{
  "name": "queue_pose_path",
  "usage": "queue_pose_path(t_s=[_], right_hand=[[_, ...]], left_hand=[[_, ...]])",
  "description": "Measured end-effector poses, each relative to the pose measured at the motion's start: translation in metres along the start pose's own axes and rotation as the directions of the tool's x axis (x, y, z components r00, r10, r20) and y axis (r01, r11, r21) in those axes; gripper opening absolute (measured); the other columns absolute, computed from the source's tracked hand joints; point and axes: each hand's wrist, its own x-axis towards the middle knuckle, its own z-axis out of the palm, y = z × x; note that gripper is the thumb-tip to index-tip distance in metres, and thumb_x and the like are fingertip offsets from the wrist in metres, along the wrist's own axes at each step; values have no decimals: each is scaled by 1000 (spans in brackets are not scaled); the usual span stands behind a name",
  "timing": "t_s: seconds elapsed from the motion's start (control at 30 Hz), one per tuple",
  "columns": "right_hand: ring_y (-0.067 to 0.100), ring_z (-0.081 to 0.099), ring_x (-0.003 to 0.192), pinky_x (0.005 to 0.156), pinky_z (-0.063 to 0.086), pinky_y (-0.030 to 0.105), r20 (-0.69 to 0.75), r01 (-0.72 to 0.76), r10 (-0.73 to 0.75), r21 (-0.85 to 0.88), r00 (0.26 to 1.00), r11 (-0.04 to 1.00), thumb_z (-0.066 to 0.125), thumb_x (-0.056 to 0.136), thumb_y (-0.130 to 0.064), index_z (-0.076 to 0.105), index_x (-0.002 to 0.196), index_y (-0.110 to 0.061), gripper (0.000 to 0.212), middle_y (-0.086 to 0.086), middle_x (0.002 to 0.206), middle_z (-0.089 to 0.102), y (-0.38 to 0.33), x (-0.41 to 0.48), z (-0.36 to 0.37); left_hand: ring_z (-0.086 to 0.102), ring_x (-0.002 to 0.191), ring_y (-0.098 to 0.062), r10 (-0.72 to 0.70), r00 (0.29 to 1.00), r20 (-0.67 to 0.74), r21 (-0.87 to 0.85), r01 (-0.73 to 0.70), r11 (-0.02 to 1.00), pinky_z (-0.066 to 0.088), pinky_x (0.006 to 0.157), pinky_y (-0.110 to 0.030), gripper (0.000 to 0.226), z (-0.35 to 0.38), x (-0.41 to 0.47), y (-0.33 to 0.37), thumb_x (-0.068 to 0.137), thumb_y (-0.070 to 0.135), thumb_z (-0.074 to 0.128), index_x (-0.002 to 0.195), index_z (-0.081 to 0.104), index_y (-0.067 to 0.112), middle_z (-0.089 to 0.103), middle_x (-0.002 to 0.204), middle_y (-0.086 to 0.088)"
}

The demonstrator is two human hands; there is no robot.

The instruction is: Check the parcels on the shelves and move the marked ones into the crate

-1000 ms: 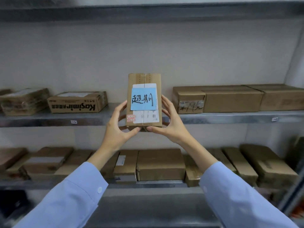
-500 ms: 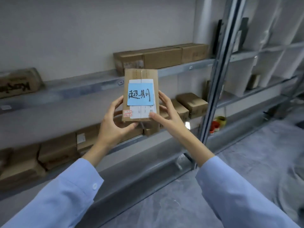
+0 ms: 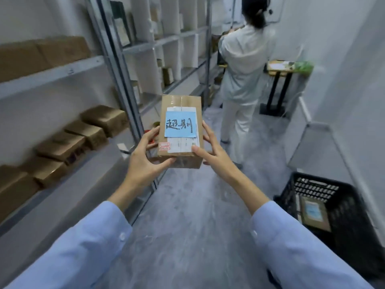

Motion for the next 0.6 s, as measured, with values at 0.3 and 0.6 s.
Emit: queue_pose_path(t_s=[0.3,0.6], right_hand=[[14,45,135,105,46,51,-324,-124,131,45,937,991,65,78,-58,23,129,-75,68,-35,133,42,71,-101,-196],[-12,40,128,111,41,47,-431,-271,284,92,856,958,64,79,-55,22,149,-49,82,-25,140,44,184,-152,-370]], left_hand=[[51,111,15,67,946,317,-133,-25,991,54,76,-14,83,233,13,51,73,21,84,142,39,32,45,122,49],[53,117,6,9,874,486,-108,49,993,55,80,-23,80,447,16,60,75,26,84,141,40,39,50,130,36]])
